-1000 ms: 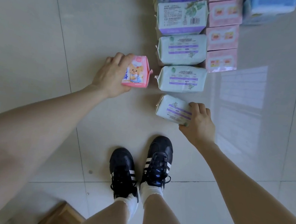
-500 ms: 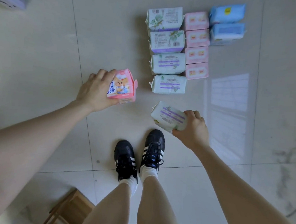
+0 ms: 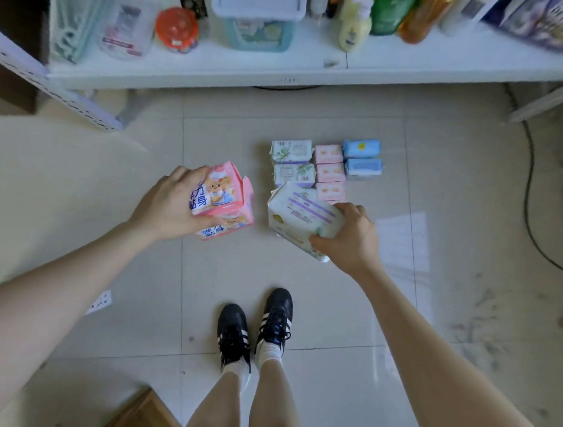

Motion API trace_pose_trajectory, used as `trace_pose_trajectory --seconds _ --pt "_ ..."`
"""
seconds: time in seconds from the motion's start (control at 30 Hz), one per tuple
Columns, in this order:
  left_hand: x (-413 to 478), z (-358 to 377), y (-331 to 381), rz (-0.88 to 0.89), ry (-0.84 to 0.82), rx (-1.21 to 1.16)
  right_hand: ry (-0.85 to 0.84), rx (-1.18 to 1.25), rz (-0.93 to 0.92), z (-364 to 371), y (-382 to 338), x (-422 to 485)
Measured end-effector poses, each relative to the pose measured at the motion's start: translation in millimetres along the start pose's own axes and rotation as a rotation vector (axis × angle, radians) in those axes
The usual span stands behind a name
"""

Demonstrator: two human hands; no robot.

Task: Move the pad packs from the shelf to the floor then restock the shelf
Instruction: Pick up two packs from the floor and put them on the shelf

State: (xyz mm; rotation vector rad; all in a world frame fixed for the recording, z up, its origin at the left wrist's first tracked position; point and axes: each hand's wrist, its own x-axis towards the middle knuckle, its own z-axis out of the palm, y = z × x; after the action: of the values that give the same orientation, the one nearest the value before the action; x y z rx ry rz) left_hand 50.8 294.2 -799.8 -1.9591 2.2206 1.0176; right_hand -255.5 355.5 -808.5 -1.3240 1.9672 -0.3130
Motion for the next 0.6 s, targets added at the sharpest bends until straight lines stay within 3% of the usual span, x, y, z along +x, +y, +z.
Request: trace_pose_trajectory --seconds 0.17,0.6 --pt "-24.0 -78.8 32.4 0.011 0.086 -0.010 0.021 0.096 -0.045 -62.8 -65.9 -13.3" --pt "-91.9 -292.1 113.8 0.181 0.339 0.074 0.083 0.041 -0.345 -232.3 -231.1 -56.2"
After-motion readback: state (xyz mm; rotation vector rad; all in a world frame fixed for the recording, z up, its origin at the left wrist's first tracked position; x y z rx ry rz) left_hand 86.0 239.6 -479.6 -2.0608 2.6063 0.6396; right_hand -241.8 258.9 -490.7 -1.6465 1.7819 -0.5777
